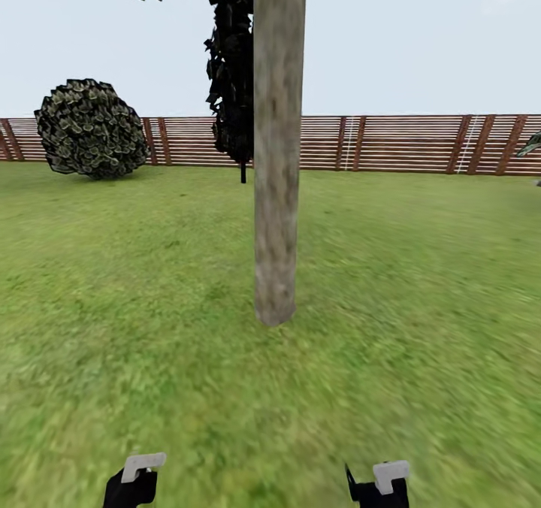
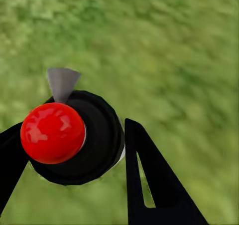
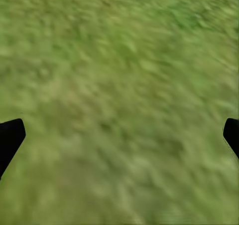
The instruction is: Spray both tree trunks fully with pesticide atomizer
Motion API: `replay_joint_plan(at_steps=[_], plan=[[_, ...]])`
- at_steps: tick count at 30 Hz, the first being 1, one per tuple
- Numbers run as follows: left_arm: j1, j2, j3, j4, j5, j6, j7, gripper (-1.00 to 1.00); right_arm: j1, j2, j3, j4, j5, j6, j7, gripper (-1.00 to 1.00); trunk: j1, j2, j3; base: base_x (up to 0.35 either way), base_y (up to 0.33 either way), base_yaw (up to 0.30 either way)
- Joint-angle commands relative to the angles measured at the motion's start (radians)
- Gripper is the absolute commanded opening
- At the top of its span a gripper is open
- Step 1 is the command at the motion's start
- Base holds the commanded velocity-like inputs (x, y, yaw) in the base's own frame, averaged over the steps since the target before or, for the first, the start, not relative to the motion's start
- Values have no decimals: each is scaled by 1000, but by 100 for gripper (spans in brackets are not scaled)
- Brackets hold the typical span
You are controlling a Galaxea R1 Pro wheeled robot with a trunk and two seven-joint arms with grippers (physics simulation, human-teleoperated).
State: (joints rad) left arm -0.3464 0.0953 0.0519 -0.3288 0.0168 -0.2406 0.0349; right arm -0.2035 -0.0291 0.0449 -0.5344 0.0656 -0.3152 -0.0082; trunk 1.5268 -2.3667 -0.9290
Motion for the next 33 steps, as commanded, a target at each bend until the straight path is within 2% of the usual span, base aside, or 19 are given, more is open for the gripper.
replay_joint_plan(at_steps=[1, 16, 25, 28, 30, 31, 33], plan=[[0, 0, 1, 1, 2, -3, 0, -100, -1, -1, 1, 1, 7, -2, -1, 100, 0, 0, -1, 316, 0, 0], [-1, 3, 1, 2, 2, -3, 0, -100, 0, 0, 0, 0, 5, -2, -1, 100, 0, 0, 4, 227, 0, -144], [-6, 7, 2, -1, 2, 0, 16, -100, -1, 2, 2, -18, 5, -1, 1, 100, 0, 0, 5, 55, 0, -11], [-13, 9, -6, -8, -2, 0, 28, -100, -1, 2, 4, -57, 6, -1, 3, 100, 0, 0, 5, 5, 0, -1], [-15, 11, -10, -10, -25, -1, 23, -100, 0, -2, 6, -100, 8, 0, 7, 100, 0, 0, 5, 2, 0, 0], [-18, 21, -10, -13, -99, -1, -12, -100, -7, -5, 7, -136, 13, 0, 12, 100, 0, 0, 5, 0, 0, 0], [-25, 30, -10, -29, -176, 1, -67, -100, -26, -6, 9, -147, 44, 1, 30, 100, 0, 0, 5, 0, 0, 0]])
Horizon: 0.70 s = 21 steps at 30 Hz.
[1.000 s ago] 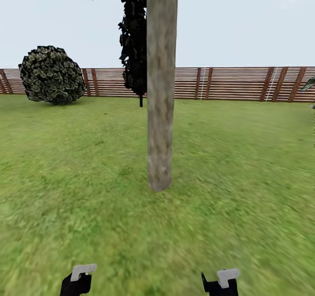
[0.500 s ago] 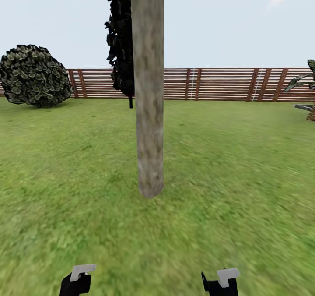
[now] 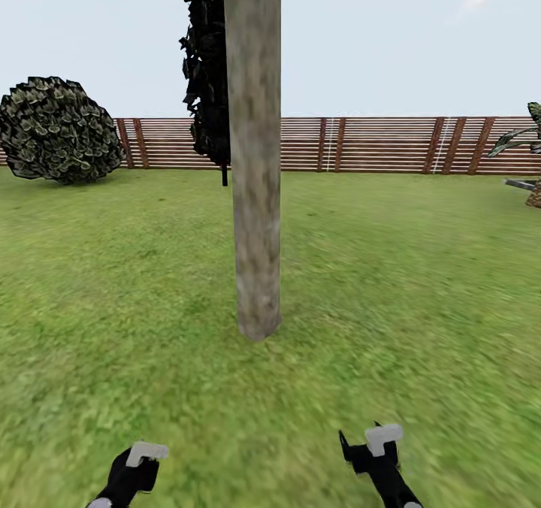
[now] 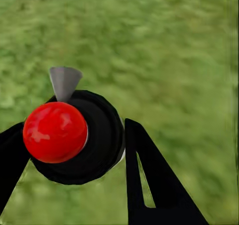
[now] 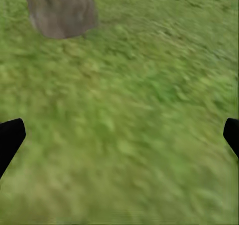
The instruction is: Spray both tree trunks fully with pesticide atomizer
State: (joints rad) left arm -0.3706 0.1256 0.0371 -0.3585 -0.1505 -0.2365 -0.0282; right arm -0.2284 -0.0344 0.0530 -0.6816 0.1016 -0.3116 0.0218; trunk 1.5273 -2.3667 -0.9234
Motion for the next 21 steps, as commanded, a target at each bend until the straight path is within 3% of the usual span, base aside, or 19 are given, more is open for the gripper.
replay_joint_plan(at_steps=[1, 2, 3, 4, 7, 10, 12, 16, 17, 21], plan=[[-18, 4, 6, -25, -69, 1, -69, -100, -23, -1, 6, -3, 72, -2, 44, 100, 0, 0, -1, 0, 0, 0], [-24, 5, 6, -31, -86, 2, -94, -100, -31, -1, 8, -3, 97, -2, 62, 100, 0, 0, -1, 0, 0, 0], [-35, 8, 6, -42, -116, 4, -143, -100, -46, -1, 10, -5, 148, -1, 101, 100, 0, 0, -1, 0, 0, 0], [-63, 24, 6, -53, -168, 6, -266, -100, -77, -1, 13, -6, 242, 0, 179, 100, 0, 0, -1, 0, 0, 0], [-107, 50, 5, -60, -243, 8, -465, -100, -120, 0, 15, -3, 305, 2, 266, 100, 0, 0, -1, 0, 0, 0], [-140, 62, 5, -61, -318, 10, -610, -100, -162, 1, 16, -2, 321, 3, 365, 100, 0, 0, -1, 0, 0, 0], [-158, 65, 6, -62, -398, 17, -693, -100, -205, 5, 16, -1, 327, 4, 482, 100, 0, 0, -1, 0, 0, 0], [-166, 59, 5, -62, -514, 39, -739, -100, -244, 14, 19, -1, 329, 6, 580, 100, 0, 0, -1, 0, 0, 0], [-167, 53, 6, -62, -560, 46, -759, -100, -249, 26, 35, -1, 329, 6, 592, 100, 0, 0, -1, 0, 0, 0], [-169, 50, 6, -66, -606, 52, -802, -100, -252, 46, 97, 1, 329, 6, 600, 100, 0, 0, -1, 0, 0, 0]])
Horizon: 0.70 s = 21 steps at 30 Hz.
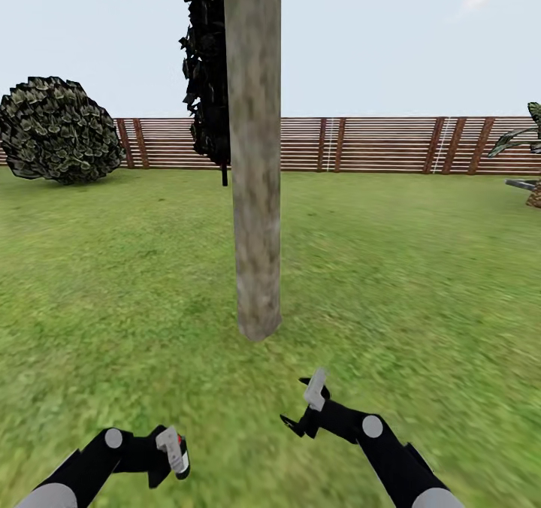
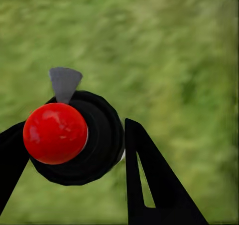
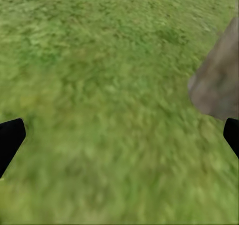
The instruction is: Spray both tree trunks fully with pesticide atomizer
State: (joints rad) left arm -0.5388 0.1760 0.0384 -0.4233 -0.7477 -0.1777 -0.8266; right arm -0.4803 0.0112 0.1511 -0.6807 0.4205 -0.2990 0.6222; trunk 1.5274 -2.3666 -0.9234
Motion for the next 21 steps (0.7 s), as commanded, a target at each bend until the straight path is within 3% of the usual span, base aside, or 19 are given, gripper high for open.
replay_joint_plan(at_steps=[1, 7, 12, 18, 21], plan=[[-1, -1, 4, -3, -11, -6, -9, -100, -1, 2, 8, 0, 10, -6, 0, 100, 0, 0, -1, 0, 0, 0], [-1, -2, 4, -22, -22, -5, -65, -100, -1, 7, 60, 1, 11, -5, 2, 100, 0, 0, -1, 0, 0, 0], [-1, -4, 4, -40, -35, -4, -101, -100, -1, 8, 64, 2, 11, -5, 3, 100, 0, 0, -1, 0, 0, 0], [0, -22, 5, -47, -77, 2, -110, -100, -1, 9, 75, 3, 10, -5, 4, 100, 0, 0, -1, 0, 0, 0], [0, -31, 5, -47, -98, 3, -111, -100, -1, 9, 125, 3, 9, -5, 4, 100, 0, 0, -1, 0, 0, 0]])
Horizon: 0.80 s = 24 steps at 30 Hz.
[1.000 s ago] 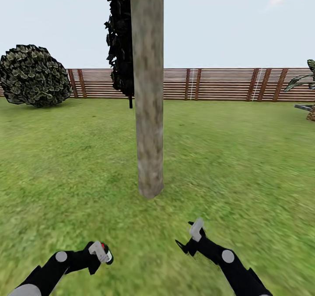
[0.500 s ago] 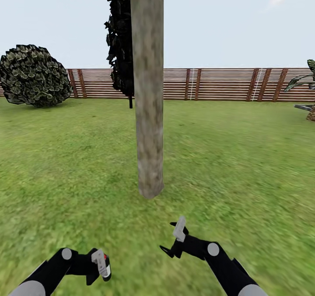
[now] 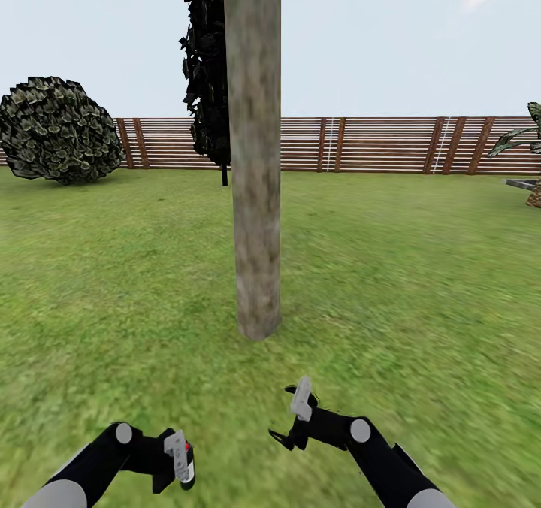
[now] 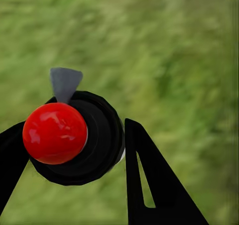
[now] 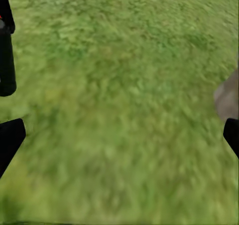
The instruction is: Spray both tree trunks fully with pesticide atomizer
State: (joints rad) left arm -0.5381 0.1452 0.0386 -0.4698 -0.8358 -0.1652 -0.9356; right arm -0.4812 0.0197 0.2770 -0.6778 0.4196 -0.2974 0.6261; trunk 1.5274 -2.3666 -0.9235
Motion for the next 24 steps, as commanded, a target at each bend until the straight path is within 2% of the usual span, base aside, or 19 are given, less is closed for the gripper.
replay_joint_plan(at_steps=[1, 3, 6, 10, 11, 18, 19, 24], plan=[[0, -7, 4, -1, -18, -10, -3, -100, -1, 0, 27, 0, 10, -6, 0, 100, 0, 0, -1, 0, 0, 0], [0, -17, 4, -1, -31, -10, -3, -100, -1, 0, 67, 0, 10, -6, 0, 100, 0, 0, -1, 0, 0, 0], [0, -27, 4, -1, -51, -9, -3, -100, -1, 0, 106, 0, 9, -6, 0, 100, 0, 0, -1, 0, 0, 0], [0, -37, 4, -1, -73, -9, -3, -100, -1, 1, 121, 0, 9, -6, 0, 100, 0, 0, -1, 0, 0, 0], [0, -49, 4, -1, -82, -9, -3, -100, -1, 11, 125, 0, 8, -6, 0, 100, 0, 0, -1, 0, 0, 0], [0, -61, -25, -1, -83, -8, -3, -100, -1, 22, 126, 0, 8, -6, 0, 100, 0, 0, -1, 0, 0, 0], [0, -61, -25, -1, -83, -8, -3, -100, -1, 22, 126, 0, 8, -6, 0, -100, 0, 0, -1, 0, 0, 0], [0, -62, -28, -1, -83, -8, -18, -100, -1, 22, 126, 0, 8, -6, 0, -100, 0, 0, -1, 0, 0, 0]])
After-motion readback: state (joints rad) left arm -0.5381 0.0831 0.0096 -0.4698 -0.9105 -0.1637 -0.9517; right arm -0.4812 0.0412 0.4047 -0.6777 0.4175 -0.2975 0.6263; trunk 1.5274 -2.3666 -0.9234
